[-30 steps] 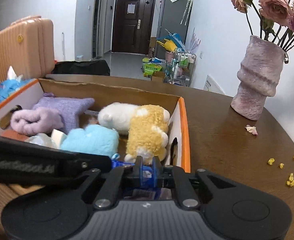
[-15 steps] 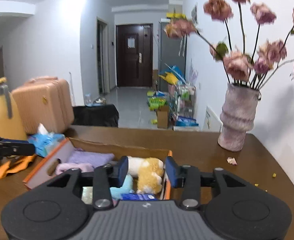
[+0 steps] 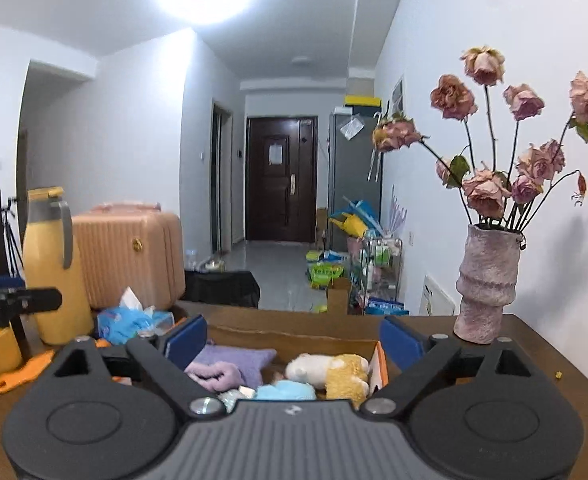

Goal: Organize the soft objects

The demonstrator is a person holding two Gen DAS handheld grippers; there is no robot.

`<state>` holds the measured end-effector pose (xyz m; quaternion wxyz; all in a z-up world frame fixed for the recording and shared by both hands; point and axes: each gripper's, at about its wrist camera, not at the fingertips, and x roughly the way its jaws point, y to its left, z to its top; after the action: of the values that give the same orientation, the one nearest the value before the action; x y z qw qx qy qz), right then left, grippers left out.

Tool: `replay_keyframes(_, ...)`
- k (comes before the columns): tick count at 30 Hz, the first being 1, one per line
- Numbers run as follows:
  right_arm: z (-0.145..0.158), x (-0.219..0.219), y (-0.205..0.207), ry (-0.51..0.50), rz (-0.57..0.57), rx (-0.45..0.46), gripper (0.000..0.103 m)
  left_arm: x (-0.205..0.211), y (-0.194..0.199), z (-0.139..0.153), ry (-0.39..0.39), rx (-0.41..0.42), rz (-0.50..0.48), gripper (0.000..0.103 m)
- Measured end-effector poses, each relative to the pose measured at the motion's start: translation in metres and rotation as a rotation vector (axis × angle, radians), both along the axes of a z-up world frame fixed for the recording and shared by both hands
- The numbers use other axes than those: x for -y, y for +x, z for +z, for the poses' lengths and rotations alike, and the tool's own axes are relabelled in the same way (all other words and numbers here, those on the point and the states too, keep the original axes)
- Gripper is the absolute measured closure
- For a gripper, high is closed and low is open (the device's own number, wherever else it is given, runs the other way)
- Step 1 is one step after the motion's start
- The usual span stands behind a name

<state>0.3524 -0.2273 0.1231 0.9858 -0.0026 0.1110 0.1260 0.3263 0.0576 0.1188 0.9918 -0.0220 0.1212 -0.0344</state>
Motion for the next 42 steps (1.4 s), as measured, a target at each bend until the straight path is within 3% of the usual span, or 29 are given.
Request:
replay_keyframes(11,-0.007,0.006,-0.075,0.045,-0.019,0.095,0.001,0.005,-0.070,-0.010,0.018,0.031,0.016,0.001)
replay_keyframes(20,-0.067,0.018,-0.204,0.045,-0.013,0.126,0.000,0.012,-0.205,-0.057,0.006,0.093,0.074,0.000)
replay_keyframes(26,-0.110,0.020,-0.286,0.082,-0.033,0.092,0.000,0.018,-0.283,-0.089,-0.014,0.096,0.069,0.000)
replay_keyframes(29,-0.126,0.016,-0.305,0.097,-0.045,0.064,0.000,0.020,-0.292,-0.098,-0.011,0.049,-0.017,0.000)
replay_keyframes(42,-0.130,0.011,-0.312,0.120,-0.081,0.057,0.000,0.024,-0.294,-0.102,0.021,0.075,0.021,0.000)
